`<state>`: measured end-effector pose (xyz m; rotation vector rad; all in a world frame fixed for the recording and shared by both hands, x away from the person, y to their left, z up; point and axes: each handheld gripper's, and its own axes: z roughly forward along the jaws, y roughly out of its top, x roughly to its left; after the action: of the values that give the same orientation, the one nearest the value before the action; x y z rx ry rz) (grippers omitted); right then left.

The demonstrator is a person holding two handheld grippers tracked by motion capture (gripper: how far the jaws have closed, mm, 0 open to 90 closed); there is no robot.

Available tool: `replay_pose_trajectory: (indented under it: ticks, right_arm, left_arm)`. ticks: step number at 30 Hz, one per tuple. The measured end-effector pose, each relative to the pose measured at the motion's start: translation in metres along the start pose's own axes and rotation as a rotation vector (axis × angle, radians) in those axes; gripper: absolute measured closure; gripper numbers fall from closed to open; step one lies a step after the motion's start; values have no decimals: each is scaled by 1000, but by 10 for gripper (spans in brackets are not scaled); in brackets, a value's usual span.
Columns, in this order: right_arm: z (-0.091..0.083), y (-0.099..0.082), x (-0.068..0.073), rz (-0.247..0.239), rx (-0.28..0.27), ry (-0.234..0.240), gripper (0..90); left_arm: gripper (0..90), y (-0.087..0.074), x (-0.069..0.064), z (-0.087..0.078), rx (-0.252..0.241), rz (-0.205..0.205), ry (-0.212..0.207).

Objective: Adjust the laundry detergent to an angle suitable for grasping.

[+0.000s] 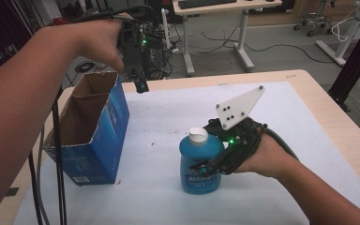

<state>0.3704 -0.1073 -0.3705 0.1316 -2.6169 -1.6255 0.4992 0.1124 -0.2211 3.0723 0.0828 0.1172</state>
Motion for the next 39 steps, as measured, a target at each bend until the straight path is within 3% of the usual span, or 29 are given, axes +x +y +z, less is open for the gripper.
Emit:
replay_pose_trajectory:
  ticks: [9, 15, 29, 32, 39]
  right_arm:
    - [-5, 2, 2, 14, 0, -8, 246]
    - [-6, 1, 2, 38, 5, 6, 223]
    - [-15, 3, 4, 25, 5, -10, 221]
    - [-17, 3, 4, 35, 9, -27, 140]
    - [-21, 3, 5, 39, 39, -34, 131]
  left_arm:
    - [17, 0, 3, 2, -4, -4, -3]
    - [17, -1, 4, 3, -5, -7, -5]
    - [17, -2, 4, 3, -1, -16, -4]
    - [17, -3, 5, 3, 0, -14, -5]
    - [17, -4, 6, 4, 6, -21, -6]
